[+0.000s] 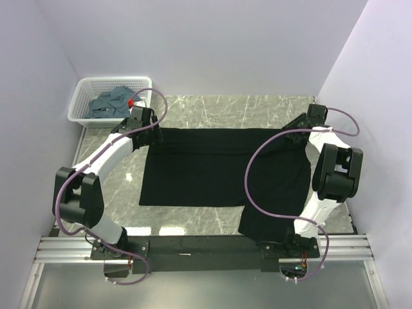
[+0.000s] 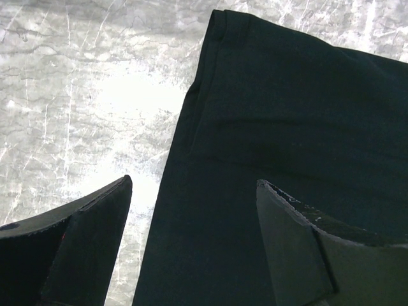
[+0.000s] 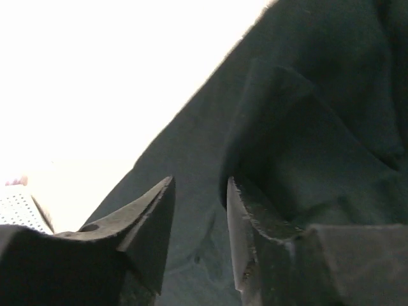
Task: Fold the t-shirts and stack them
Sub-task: Fold the tshirt
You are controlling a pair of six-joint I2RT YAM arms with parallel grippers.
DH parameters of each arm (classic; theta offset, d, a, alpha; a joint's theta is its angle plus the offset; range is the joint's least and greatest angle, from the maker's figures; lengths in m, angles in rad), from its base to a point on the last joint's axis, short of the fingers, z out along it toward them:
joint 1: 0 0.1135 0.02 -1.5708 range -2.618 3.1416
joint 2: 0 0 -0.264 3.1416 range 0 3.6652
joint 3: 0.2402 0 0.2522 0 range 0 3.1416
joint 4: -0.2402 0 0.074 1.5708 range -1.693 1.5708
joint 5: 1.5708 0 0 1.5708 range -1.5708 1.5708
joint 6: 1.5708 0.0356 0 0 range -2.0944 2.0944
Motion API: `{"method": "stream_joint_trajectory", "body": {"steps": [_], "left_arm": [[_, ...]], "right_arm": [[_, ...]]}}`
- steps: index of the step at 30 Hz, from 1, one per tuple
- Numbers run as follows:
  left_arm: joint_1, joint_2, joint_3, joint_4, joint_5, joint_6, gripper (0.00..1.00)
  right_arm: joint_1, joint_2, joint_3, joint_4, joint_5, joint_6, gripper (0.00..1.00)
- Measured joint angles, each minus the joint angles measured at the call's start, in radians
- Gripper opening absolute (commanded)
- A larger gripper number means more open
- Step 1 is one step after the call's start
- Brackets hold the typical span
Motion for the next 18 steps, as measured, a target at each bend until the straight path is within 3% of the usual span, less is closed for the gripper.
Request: {"method": "stream_joint_trajectory", "body": {"steps": [6, 12, 18], "left_arm": [[0.000, 0.012, 0.002, 0.000, 0.003, 0.000, 0.85], [0.000, 0.014, 0.002, 0.000, 0.013, 0.000, 0.85], [0.000, 0.021, 0.002, 0.000, 0.030, 0.000, 0.85]], "right_arm": [[0.002, -0.032, -0.003, 0.008, -0.023, -0.047, 0.50], [0.000, -0.211, -0.191, 0.047, -0.038, -0.127, 0.59], [-0.018, -0.237, -0.297, 0.122, -0.068, -0.171, 0.62]]}}
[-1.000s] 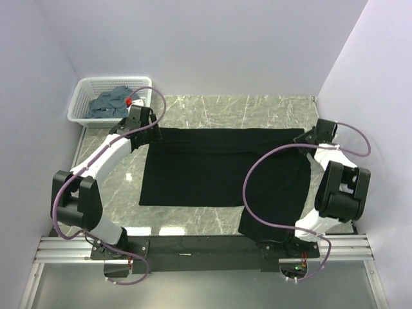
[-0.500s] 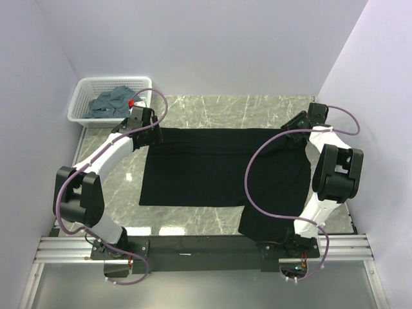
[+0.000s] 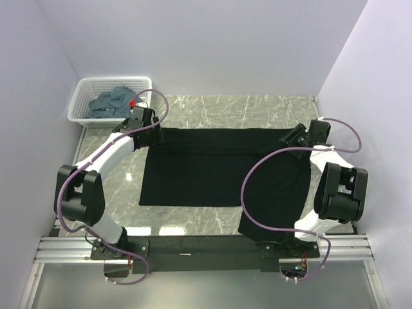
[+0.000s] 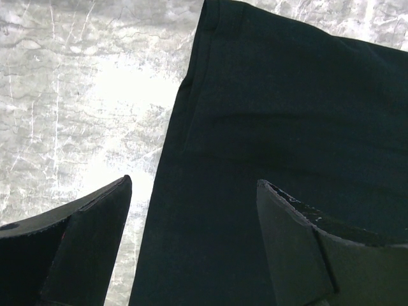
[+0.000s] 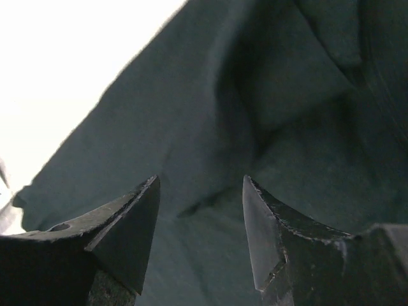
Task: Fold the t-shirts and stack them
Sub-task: Fold the tshirt
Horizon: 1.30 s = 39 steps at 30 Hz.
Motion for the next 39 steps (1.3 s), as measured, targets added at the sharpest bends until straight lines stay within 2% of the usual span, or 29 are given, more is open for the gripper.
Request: {"method": "stream_joint_trajectory", "body": {"steps": [12, 23, 32, 39], "left_arm": [[0.000, 0.004, 0.000, 0.000, 0.011, 0.008, 0.85], [0.000, 0.004, 0.000, 0.000, 0.014, 0.008, 0.85], [0.000, 0.004, 0.000, 0.000, 0.015, 0.008, 0.85], [0.000, 0.004, 0.000, 0.000, 0.016, 0.008, 0.85]], "right_arm": [[-0.019, 0.081, -0.009, 0.039, -0.025, 0.006, 0.63], [-0.019, 0.145, -0.012, 0.153, -0.138, 0.040, 0.62], [0.001, 0.144, -0.021, 0.213, -0.238, 0.037, 0.55], [0.043, 0.144, 0.007, 0.212, -0.240, 0.040, 0.51]]}}
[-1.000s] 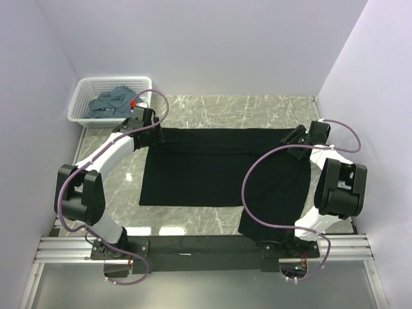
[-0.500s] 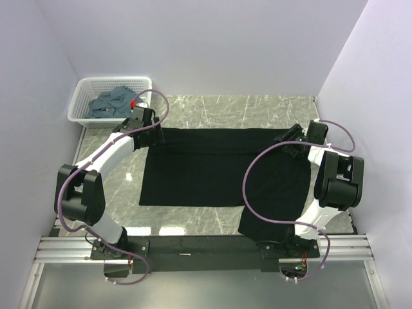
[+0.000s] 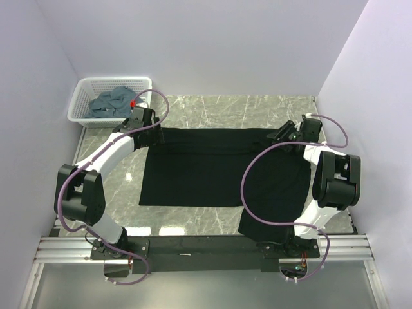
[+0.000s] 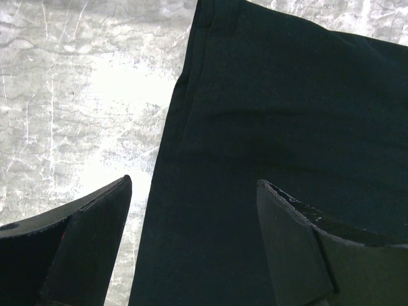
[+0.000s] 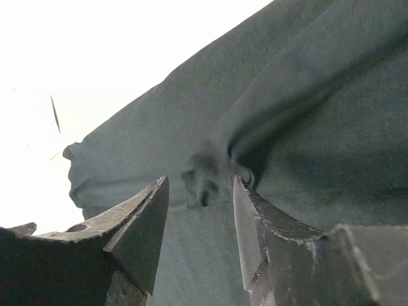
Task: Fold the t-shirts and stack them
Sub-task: Fold the tshirt
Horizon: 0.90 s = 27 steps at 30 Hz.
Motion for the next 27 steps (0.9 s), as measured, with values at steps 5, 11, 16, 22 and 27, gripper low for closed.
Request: {"method": "stream_joint_trajectory", "body": {"steps": [5, 11, 16, 22, 27], "left_arm": [[0.000, 0.000, 0.000, 0.000, 0.001, 0.000, 0.85], [0.000, 0.000, 0.000, 0.000, 0.001, 0.003, 0.85], [0.000, 0.000, 0.000, 0.000, 0.002, 0.005, 0.85], [0.000, 0.002, 0.000, 0.000, 0.002, 0.007, 0.85], [0.000, 0.002, 0.000, -0.001, 0.002, 0.007, 0.85]], "right_arm": [[0.010, 0.000, 0.000, 0.000, 0.039, 0.010, 0.47], [0.010, 0.032, 0.002, -0.002, 0.089, 0.030, 0.45], [0.010, 0.069, 0.024, -0.007, 0.107, 0.045, 0.45], [0.011, 0.119, 0.062, 0.004, 0.109, 0.064, 0.42], [0.017, 0.142, 0.080, 0.002, 0.106, 0.068, 0.40]]}}
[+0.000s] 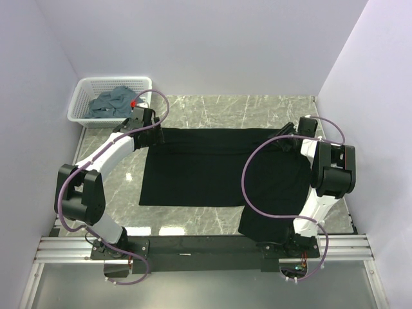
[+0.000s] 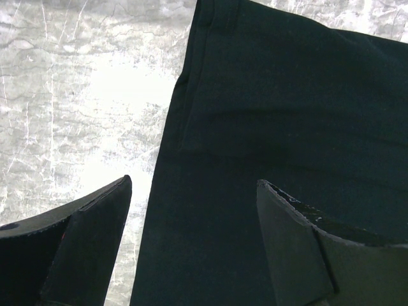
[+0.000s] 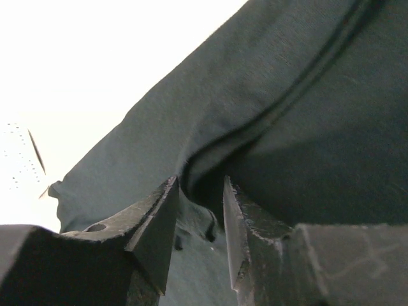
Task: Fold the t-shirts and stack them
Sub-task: Fold the tshirt
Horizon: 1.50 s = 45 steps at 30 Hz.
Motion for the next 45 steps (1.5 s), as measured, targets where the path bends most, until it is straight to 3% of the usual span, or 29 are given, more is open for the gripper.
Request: {"method": "stream_joint_trajectory", "body": {"steps": [4, 9, 31, 37, 40, 43, 45], "left_arm": [[0.000, 0.000, 0.000, 0.000, 0.000, 0.000, 0.85], [0.000, 0.001, 0.000, -0.001, 0.000, 0.000, 0.85], [0.000, 0.001, 0.000, -0.004, 0.002, 0.000, 0.85], [0.000, 0.004, 0.006, -0.011, 0.008, 0.000, 0.85], [0.000, 0.005, 0.006, -0.016, 0.009, 0.000, 0.85], [0.000, 0.005, 0.006, -0.021, 0.010, 0.000, 0.85], [0.000, 0.005, 0.006, -0.022, 0.011, 0.000, 0.86]], "right_arm": [[0.011, 0.013, 0.017, 0.003, -0.007, -0.002, 0.26], [0.016, 0.013, 0.017, -0.006, -0.011, -0.001, 0.00], [0.031, -0.415, -0.177, -0.379, 0.151, -0.006, 0.00], [0.039, -0.437, -0.295, -0.435, 0.174, 0.012, 0.11], [0.039, -0.437, -0.316, -0.468, 0.185, 0.016, 0.25], [0.039, -0.441, -0.316, -0.474, 0.190, 0.008, 0.45], [0.035, -0.467, -0.316, -0.481, 0.201, 0.000, 0.50]]}}
